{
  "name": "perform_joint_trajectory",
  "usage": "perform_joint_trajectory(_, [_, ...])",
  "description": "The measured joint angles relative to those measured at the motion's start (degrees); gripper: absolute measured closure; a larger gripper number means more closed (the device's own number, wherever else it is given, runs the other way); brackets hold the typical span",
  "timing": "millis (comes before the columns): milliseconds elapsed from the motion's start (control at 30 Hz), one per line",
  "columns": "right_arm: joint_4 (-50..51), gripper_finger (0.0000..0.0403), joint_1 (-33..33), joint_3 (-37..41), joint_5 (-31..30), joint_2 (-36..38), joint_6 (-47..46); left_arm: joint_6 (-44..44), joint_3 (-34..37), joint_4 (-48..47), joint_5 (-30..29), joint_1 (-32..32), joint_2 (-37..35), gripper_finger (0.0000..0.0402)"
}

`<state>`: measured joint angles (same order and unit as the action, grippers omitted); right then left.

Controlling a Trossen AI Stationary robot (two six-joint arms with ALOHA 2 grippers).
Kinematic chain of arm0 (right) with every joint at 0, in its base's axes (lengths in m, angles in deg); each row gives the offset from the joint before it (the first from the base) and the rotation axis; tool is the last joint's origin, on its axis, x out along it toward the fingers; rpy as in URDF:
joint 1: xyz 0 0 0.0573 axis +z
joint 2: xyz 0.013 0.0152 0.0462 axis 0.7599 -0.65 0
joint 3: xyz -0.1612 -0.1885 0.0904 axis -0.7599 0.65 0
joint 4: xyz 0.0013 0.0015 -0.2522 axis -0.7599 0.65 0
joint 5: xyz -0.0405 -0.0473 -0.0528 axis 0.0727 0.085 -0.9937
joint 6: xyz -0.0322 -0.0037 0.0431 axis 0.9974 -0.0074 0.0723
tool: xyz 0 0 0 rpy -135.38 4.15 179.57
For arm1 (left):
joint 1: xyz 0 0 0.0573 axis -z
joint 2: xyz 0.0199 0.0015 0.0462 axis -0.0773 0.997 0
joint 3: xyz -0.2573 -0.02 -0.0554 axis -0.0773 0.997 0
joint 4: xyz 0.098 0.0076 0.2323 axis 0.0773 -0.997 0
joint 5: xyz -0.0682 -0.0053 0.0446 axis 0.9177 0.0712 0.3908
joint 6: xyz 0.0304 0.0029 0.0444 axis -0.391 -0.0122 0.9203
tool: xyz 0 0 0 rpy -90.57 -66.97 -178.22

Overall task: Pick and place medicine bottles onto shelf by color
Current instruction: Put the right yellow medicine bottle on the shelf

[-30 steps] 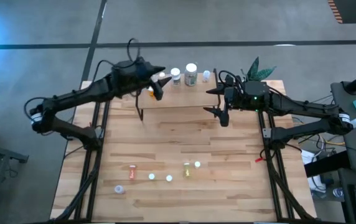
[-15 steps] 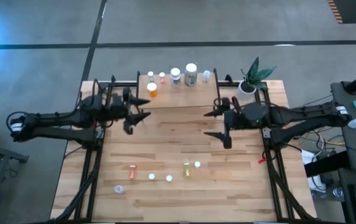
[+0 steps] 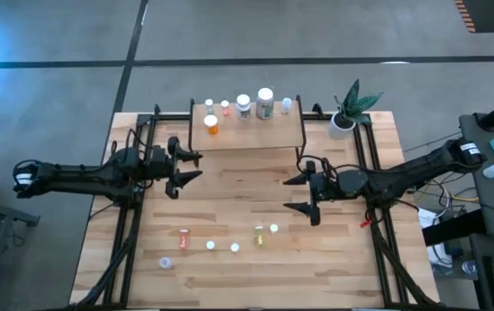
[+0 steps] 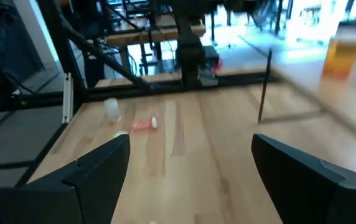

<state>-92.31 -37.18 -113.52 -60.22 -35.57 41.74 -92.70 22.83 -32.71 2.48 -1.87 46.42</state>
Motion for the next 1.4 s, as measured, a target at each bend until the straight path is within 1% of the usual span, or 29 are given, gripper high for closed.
perform_joint_trajectory(100, [-5.1,0.0077,0.5,4.4,0.0,-0.7,-3.4,0.0,0.1,0.0,0.1,0.0,0.7,0.0171])
perform_joint_trajectory(200, [-10.6,0.0077,1.9,7.6,0.1,-2.7,-4.0,0.2,0.2,0.0,0.2,0.0,2.0,0.0171])
perform_joint_trajectory(333, [-13.0,0.0077,3.3,9.9,0.2,-8.0,-6.6,0.3,0.2,0.0,0.2,0.0,3.5,0.0171])
perform_joint_trajectory(433, [-14.4,0.0077,4.1,10.2,0.2,-12.9,-9.6,0.3,0.2,0.0,0.2,0.0,4.3,0.0171])
perform_joint_trajectory(533, [-14.7,0.0077,5.2,9.1,0.4,-18.0,-10.4,0.3,0.2,0.0,0.2,0.0,4.3,0.0171])
perform_joint_trajectory(833, [-15.3,0.0077,7.0,2.9,0.4,-30.0,-6.6,0.1,0.2,1.7,-0.1,-0.1,4.0,0.0171])
perform_joint_trajectory(967, [-19.1,0.0077,7.0,2.8,0.5,-34.4,-6.7,-0.3,0.2,2.4,-0.2,-0.1,4.2,0.0171])
perform_joint_trajectory(1100, [-23.5,0.0077,7.0,2.8,1.9,-38.2,-7.6,-1.4,0.2,2.5,-0.3,-0.1,4.5,0.0171])
perform_joint_trajectory(1200, [-23.7,0.0078,7.0,2.8,2.0,-40.4,-9.1,-1.5,0.2,2.6,-0.3,-0.1,4.8,0.0171])
perform_joint_trajectory(1300, [-23.8,0.0088,7.0,2.8,1.9,-41.7,-9.5,-1.5,0.2,2.5,-0.2,-0.1,5.1,0.0171])
perform_joint_trajectory(1400, [-23.8,0.0115,7.0,2.7,1.9,-42.4,-9.6,-1.5,0.2,2.6,-0.3,-0.1,5.4,0.0171])
